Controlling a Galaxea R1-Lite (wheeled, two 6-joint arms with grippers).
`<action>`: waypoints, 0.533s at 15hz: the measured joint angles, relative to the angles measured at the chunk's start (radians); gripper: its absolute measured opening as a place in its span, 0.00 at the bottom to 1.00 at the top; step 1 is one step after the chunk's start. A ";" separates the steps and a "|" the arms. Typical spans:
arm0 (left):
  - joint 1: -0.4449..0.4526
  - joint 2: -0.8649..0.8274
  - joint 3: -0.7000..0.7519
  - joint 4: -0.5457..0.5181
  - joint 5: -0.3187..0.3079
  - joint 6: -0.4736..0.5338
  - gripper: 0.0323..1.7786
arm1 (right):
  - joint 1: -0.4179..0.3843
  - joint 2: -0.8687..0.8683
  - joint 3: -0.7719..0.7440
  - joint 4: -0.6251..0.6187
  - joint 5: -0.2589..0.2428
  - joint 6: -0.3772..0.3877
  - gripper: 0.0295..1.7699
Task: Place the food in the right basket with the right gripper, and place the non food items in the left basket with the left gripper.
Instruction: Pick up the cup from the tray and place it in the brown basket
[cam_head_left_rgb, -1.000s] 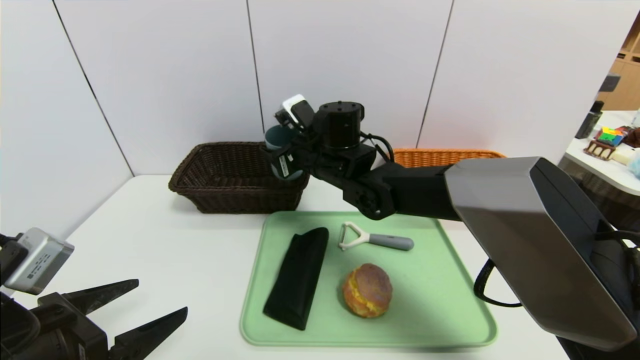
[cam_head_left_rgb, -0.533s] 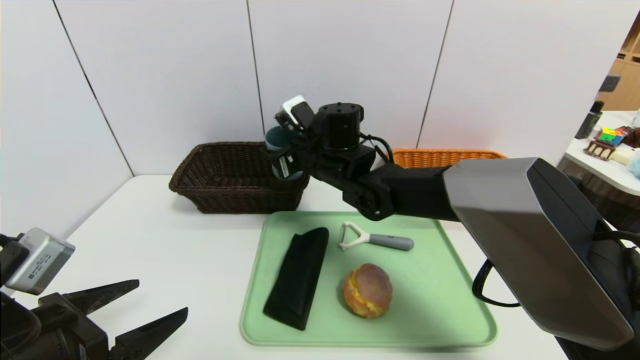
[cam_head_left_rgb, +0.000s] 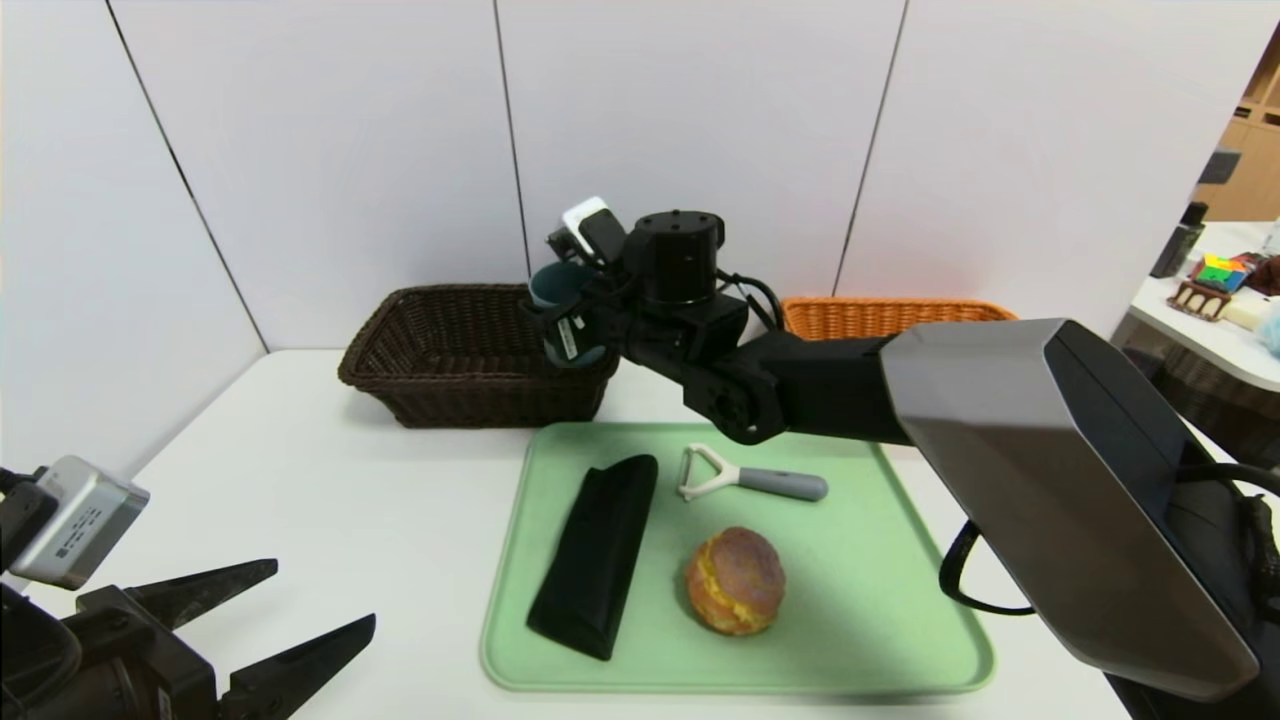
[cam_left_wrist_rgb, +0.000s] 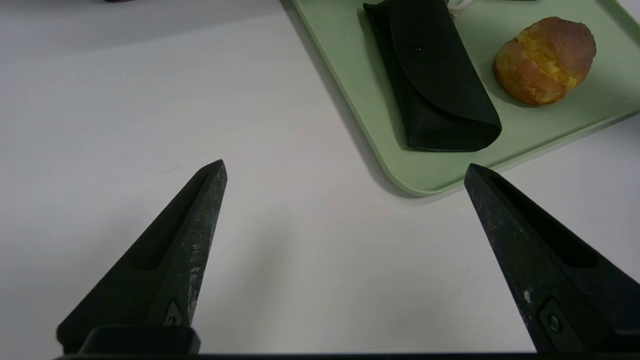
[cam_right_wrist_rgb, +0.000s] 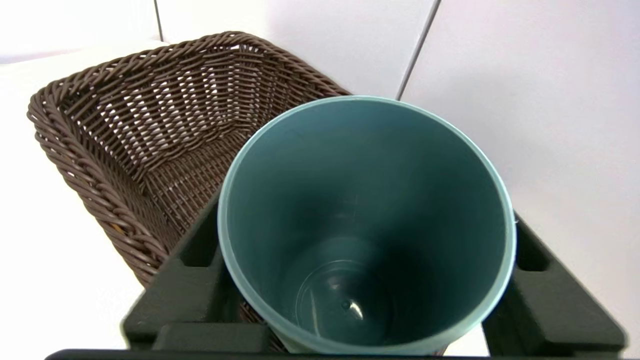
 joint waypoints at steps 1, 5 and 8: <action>0.000 0.000 0.001 0.000 0.000 0.000 0.95 | 0.000 0.000 0.000 0.000 0.000 0.000 0.75; 0.000 0.000 0.004 0.000 0.000 0.000 0.95 | 0.000 -0.002 0.000 -0.006 -0.002 -0.001 0.83; 0.000 0.000 0.004 0.000 0.000 0.002 0.95 | 0.000 -0.006 0.001 -0.009 -0.004 -0.001 0.88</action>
